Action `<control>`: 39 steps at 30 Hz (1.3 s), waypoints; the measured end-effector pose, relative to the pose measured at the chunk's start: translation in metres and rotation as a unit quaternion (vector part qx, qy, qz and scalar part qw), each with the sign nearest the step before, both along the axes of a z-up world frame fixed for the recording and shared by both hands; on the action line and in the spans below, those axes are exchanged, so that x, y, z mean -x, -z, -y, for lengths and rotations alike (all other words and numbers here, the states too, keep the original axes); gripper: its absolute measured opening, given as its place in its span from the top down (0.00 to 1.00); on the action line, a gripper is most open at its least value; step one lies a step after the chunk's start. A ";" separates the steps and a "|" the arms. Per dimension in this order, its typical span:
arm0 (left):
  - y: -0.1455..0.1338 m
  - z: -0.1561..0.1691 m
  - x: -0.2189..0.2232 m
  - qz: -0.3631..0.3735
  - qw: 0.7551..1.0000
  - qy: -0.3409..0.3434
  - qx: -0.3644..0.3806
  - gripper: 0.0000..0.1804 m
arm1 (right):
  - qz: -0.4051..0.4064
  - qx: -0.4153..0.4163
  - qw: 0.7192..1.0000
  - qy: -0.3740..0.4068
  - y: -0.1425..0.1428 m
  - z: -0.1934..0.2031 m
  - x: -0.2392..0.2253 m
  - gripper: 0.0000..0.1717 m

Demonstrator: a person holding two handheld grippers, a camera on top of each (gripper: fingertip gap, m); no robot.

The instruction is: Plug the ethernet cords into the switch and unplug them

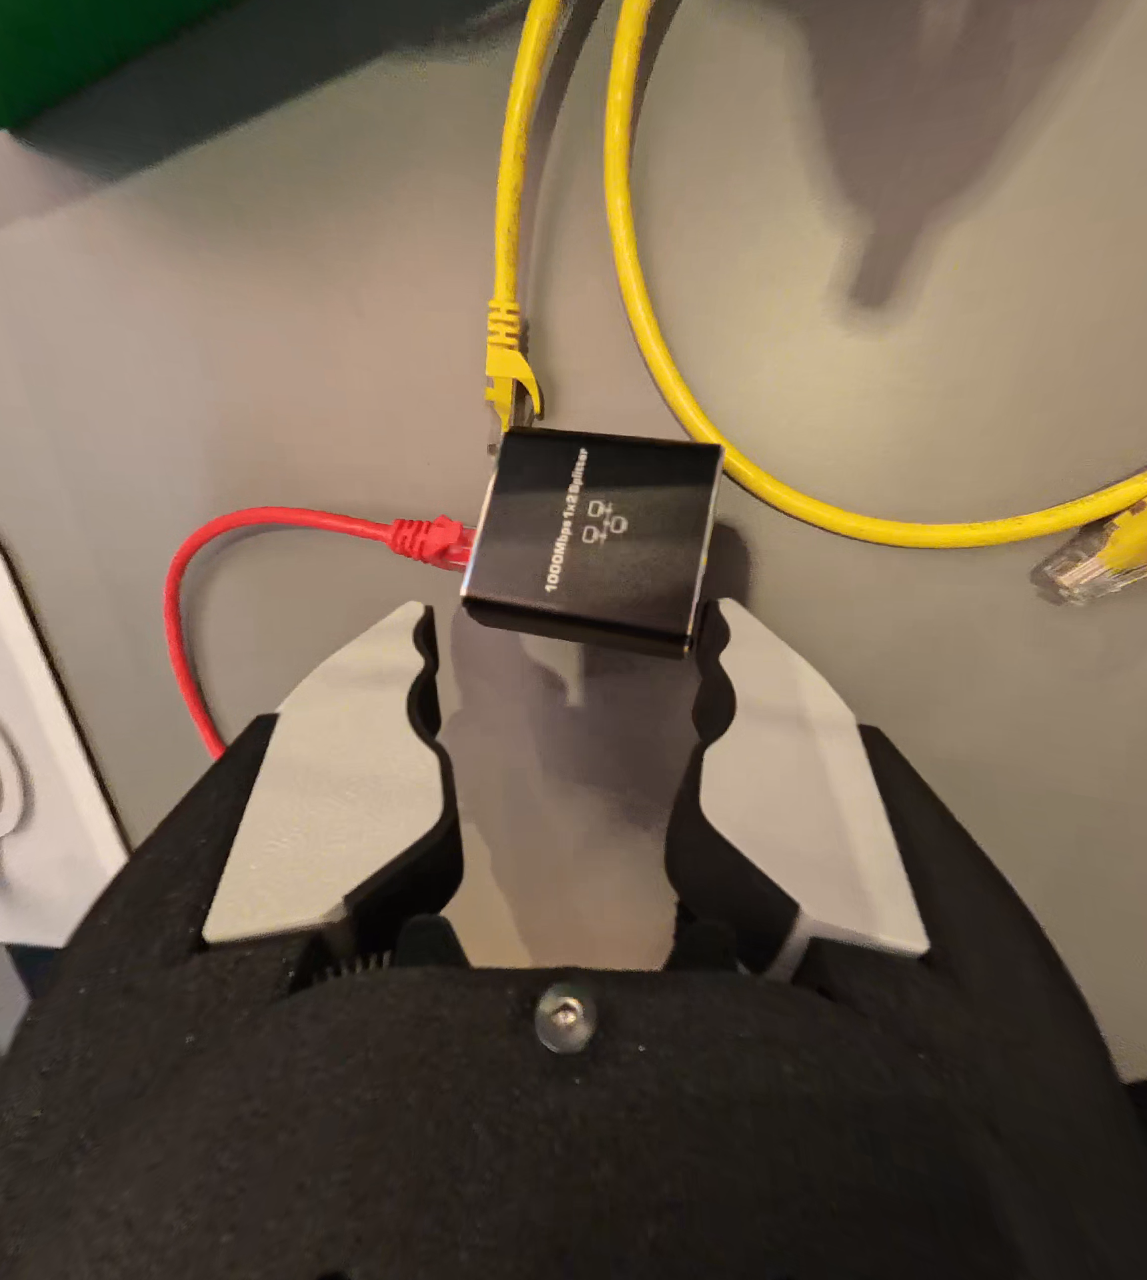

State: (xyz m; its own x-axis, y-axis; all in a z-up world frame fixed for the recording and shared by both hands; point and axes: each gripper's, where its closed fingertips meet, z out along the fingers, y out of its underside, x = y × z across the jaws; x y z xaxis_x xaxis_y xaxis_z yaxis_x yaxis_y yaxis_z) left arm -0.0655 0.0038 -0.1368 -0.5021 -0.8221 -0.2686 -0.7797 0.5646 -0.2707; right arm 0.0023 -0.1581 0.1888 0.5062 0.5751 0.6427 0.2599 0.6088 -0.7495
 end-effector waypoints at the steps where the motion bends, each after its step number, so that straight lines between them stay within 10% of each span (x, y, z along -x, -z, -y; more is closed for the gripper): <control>1: 0.003 0.000 0.001 -0.002 1.000 -0.004 0.004 0.58 | 0.000 0.001 1.000 0.001 0.000 -0.001 0.000 0.92; 12: 0.009 0.009 -0.004 0.012 1.000 -0.018 0.016 0.62 | 0.023 0.017 1.000 -0.009 0.008 -0.008 0.013 0.92; 24: 0.009 -0.018 0.010 0.113 0.930 -0.348 0.025 0.63 | 0.013 0.015 1.000 -0.015 0.007 -0.007 0.006 0.92; 33: -0.020 0.002 0.008 0.113 0.967 -0.228 0.029 0.60 | 0.001 0.009 1.000 -0.017 0.005 -0.002 -0.001 0.92; 39: -0.086 -0.002 0.009 0.274 0.945 -0.175 0.037 0.60 | -0.013 0.006 1.000 -0.012 0.004 -0.001 -0.011 0.92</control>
State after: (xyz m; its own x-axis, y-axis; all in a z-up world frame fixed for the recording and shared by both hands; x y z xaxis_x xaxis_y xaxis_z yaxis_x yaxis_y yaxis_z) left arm -0.0746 0.0053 -0.0508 0.0024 -0.9390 -0.3439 -0.6464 0.2610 -0.7170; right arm 0.0135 -0.1570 0.1852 0.5081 0.5955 0.6222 0.2253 0.6054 -0.7634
